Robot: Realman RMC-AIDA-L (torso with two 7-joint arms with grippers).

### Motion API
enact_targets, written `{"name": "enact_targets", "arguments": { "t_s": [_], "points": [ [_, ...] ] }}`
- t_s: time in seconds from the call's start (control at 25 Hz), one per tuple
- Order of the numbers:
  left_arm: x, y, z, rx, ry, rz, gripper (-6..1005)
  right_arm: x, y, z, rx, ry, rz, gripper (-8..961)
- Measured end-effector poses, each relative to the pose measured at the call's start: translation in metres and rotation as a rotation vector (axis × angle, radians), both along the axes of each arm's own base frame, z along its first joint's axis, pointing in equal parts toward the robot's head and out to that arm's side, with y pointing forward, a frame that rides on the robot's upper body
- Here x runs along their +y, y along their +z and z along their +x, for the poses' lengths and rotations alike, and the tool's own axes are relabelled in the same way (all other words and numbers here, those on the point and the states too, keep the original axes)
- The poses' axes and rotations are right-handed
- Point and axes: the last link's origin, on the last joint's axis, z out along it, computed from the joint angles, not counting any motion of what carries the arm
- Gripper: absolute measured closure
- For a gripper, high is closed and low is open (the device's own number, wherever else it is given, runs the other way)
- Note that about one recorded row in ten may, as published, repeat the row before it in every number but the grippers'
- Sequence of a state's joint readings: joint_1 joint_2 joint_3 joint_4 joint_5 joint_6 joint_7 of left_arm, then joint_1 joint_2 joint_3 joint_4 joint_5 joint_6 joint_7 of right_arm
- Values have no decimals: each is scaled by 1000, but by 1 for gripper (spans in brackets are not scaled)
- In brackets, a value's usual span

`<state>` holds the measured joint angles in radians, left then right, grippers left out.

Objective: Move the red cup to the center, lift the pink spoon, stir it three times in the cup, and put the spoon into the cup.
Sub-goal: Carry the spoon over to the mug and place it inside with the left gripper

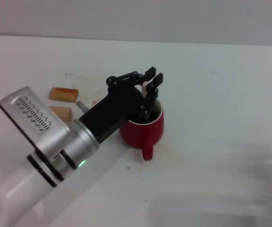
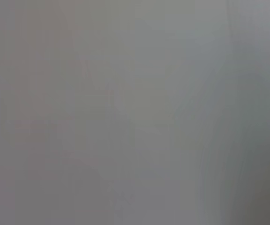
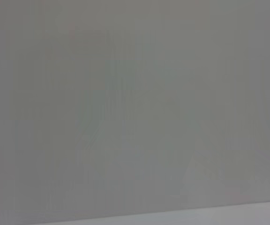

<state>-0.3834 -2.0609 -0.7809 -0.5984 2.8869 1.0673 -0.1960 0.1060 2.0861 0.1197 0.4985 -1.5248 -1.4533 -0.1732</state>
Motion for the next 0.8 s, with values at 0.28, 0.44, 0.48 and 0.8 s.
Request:
{"name": "enact_targets", "arguments": {
  "t_s": [0.28, 0.44, 0.48, 0.8],
  "points": [
    [-9, 3, -19, 5, 62, 10, 816, 1, -1, 0, 0, 2, -4, 953],
    [-4, 6, -25, 16, 86, 25, 814, 1, -1, -1, 0, 2, -6, 953],
    [-2, 6, -25, 18, 85, 28, 813, 1, -1, -1, 0, 3, -6, 953],
    [14, -1, -6, 49, 29, 11, 808, 1, -1, 0, 0, 0, -6, 953]
  ]
}}
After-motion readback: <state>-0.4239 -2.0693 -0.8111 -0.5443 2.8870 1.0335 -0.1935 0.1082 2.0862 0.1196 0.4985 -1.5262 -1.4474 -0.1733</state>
